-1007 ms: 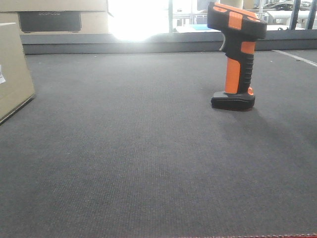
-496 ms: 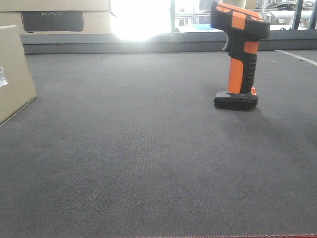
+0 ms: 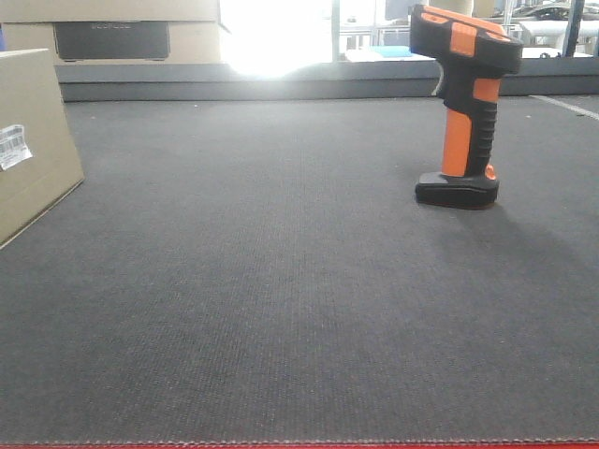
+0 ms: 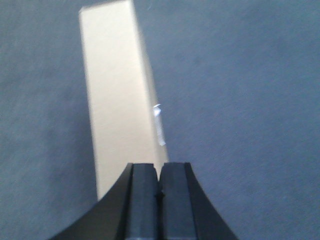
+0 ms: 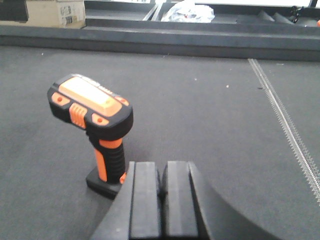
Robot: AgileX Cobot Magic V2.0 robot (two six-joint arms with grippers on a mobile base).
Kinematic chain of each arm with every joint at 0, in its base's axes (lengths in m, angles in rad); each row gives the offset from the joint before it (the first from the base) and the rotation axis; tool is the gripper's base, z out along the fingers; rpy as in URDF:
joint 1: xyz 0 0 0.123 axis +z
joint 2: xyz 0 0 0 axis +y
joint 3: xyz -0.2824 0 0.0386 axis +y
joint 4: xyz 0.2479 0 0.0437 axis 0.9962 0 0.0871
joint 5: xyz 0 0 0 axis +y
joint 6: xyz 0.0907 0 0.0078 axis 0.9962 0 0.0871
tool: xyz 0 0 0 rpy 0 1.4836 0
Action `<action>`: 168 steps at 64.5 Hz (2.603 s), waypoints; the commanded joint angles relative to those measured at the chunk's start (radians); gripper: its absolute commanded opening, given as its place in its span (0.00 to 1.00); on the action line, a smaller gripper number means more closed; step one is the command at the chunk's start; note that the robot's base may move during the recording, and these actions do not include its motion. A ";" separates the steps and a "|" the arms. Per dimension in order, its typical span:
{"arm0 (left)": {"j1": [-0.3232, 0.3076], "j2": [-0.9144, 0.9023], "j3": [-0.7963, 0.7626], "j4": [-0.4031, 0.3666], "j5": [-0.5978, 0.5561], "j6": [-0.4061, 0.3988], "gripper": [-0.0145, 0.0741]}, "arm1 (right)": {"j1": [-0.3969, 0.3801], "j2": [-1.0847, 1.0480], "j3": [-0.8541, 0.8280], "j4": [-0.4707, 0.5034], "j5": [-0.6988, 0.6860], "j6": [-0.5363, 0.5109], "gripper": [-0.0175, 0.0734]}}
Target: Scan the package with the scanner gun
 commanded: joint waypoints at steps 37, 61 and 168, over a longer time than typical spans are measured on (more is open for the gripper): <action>-0.032 -0.756 0.807 -0.002 -0.674 -0.091 0.04 | -0.007 -0.326 0.237 -0.006 -0.025 -0.002 0.02; -0.032 -1.051 0.995 -0.002 -0.760 -0.091 0.04 | -0.007 -0.362 0.244 -0.006 -0.014 -0.002 0.02; 0.087 -1.321 1.459 0.020 -1.111 -0.091 0.04 | -0.007 -0.362 0.244 -0.006 -0.016 -0.002 0.02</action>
